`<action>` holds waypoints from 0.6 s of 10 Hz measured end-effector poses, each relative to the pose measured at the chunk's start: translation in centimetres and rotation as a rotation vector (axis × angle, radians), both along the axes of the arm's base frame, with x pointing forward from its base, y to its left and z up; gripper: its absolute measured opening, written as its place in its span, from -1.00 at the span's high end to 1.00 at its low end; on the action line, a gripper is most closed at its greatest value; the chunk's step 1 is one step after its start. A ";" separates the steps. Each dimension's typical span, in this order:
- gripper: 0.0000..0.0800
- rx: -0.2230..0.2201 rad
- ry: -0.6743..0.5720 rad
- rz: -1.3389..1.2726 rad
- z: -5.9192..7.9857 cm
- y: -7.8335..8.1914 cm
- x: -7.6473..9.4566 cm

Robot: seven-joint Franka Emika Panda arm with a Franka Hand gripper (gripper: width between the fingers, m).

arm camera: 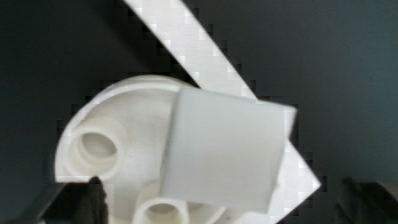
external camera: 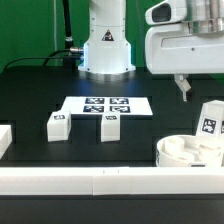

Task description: Assemble stool

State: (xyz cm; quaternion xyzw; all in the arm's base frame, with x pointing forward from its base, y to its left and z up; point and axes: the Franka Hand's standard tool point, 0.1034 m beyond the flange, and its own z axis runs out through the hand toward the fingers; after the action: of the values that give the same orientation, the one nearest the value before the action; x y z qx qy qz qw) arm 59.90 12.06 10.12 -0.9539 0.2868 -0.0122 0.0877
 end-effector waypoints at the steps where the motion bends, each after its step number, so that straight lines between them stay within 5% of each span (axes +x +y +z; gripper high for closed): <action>1: -0.62 -0.008 -0.012 0.085 0.0 0.0 0.0; 6: -0.62 -0.091 -0.072 0.694 0.4 0.2 0.2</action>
Offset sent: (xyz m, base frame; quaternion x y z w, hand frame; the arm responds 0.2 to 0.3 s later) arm 0.0024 0.0015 0.0081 -0.0483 -0.0097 -0.3390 0.9395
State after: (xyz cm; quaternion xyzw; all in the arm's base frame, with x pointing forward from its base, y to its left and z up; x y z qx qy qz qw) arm 60.09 12.23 10.56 -0.9964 -0.0589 -0.0279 0.0542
